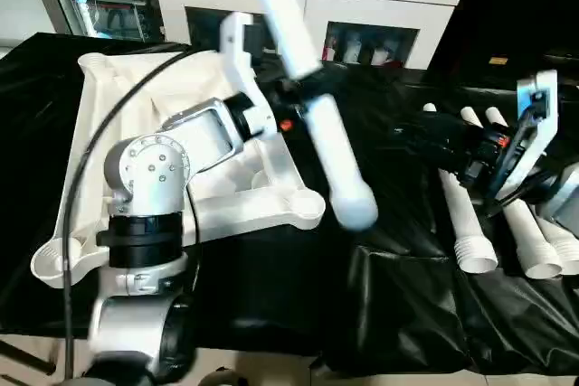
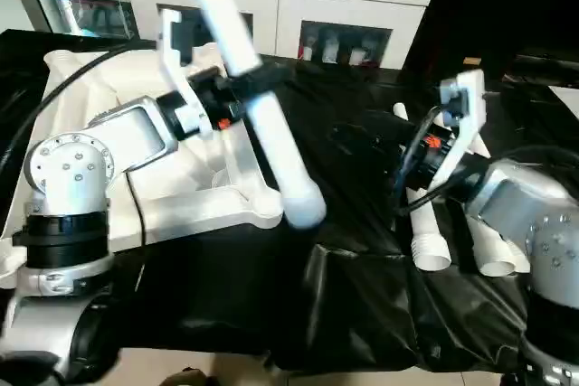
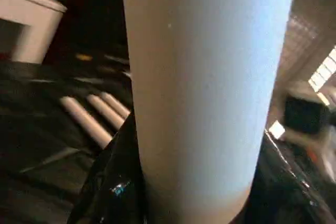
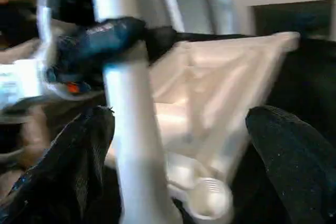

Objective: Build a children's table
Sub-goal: Pick table leg

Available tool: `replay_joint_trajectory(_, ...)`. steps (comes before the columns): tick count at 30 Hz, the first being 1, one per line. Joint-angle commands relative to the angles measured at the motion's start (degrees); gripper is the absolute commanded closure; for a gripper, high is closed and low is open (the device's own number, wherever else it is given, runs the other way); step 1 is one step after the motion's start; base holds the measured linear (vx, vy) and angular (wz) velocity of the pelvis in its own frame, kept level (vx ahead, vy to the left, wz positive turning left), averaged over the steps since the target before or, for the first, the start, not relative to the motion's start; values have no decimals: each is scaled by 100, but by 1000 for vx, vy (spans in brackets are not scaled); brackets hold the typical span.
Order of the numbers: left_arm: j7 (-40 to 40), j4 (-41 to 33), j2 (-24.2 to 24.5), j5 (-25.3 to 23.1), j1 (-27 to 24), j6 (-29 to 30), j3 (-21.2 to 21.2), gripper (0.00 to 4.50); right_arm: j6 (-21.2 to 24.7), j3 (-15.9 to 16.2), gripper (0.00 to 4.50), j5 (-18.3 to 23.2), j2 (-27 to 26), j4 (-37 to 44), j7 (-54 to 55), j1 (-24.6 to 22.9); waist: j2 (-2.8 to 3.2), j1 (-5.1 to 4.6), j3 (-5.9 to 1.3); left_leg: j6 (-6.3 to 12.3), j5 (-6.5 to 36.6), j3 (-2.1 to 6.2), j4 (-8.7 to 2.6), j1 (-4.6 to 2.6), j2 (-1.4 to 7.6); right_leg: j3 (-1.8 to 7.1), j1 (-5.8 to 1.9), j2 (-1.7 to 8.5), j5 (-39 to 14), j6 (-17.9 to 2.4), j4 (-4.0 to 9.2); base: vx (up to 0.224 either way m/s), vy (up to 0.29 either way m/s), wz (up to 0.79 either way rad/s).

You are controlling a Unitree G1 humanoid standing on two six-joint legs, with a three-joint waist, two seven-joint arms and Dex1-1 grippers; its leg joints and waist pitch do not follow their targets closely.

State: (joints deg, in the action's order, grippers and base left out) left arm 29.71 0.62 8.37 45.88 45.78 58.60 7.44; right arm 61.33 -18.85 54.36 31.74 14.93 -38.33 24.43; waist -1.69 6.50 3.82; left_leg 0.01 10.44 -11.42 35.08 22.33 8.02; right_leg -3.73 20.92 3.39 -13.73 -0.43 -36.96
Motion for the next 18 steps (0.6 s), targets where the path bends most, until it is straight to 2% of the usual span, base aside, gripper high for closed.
replay_joint_trajectory(1,547,-86,44,95,141,-137,-188,265,135,142,9,166,156,62,-260,37,-28,17,-404,33,387,279,-373,-172,578,357,-210,666,-231,-1303,477,0,0,0)
replay_joint_trajectory(6,1412,-48,147,205,162,-428,-318,265,255,390,9,203,350,31,-623,17,-45,41,-400,-31,449,275,-379,-170,583,360,-218,686,-344,-1304,477,0,0,0)
replay_joint_trajectory(8,1532,-18,173,189,177,-500,-358,265,274,424,9,205,376,19,-658,20,-50,38,-392,-43,512,271,-383,-169,580,367,-208,695,-432,-1295,488,0,0,0)
replay_joint_trajectory(9,1932,129,173,233,274,-710,-375,265,369,573,9,280,405,22,-778,-12,-80,41,-393,-16,487,264,-378,-165,572,370,-214,700,-480,-1279,501,0,0,0)
replay_joint_trajectory(13,2129,216,126,328,346,-765,-335,265,366,729,9,231,404,23,-823,-52,-66,32,-404,6,396,277,-375,-167,598,359,-206,700,-284,-1348,454,0,0,0)
replay_joint_trajectory(18,2465,210,171,215,319,-778,-631,266,388,965,9,266,382,90,-960,-77,-67,37,-403,21,398,268,-370,-162,590,364,-212,708,-308,-1375,461,0,0,0)
